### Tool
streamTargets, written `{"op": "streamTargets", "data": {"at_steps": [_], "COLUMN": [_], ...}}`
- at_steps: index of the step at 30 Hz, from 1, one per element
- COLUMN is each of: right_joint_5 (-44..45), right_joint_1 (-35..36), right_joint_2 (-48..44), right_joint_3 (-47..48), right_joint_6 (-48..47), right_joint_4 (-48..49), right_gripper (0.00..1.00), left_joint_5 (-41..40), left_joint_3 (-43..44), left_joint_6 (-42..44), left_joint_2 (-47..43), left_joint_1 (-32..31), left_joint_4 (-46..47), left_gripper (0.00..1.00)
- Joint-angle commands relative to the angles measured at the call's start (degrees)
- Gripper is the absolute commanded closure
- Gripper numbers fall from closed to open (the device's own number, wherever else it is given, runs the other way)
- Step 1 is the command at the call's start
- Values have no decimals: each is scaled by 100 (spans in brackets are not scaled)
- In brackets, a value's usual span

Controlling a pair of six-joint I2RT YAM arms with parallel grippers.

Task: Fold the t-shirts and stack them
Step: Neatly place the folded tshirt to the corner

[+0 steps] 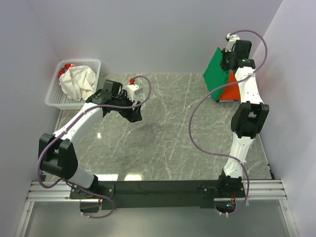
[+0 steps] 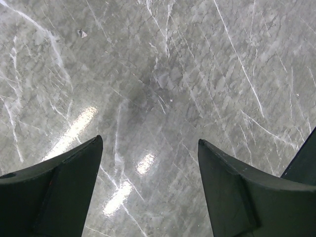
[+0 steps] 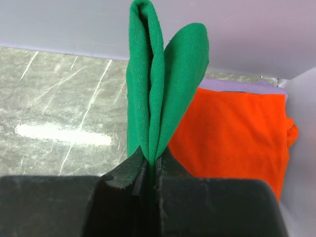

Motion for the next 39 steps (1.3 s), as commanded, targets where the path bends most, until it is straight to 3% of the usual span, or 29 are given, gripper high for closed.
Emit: {"op": "streamTargets", "data": {"at_steps": [1, 11, 15, 39], "right_joint_5": [-79, -106, -71, 483], "right_joint_1": [-147, -358, -446, -1035], "right_joint_2": [-402, -270, -200, 819], "right_joint_3": [425, 566, 408, 3], "right_joint_6": [31, 5, -127, -663], "right_joint_4": [82, 55, 178, 1083], "right_gripper": [100, 100, 100, 100], "left_joint_5": [72, 160, 221, 257], "left_joint_3": [238, 238, 264, 502], "left_joint_6": [-45, -19, 25, -124], "left_joint_2": [5, 31, 57, 312], "left_joint_1": [17, 17, 17, 17], "left_joint_4": [4, 13, -48, -154], "left_gripper": [16, 13, 1, 1]}}
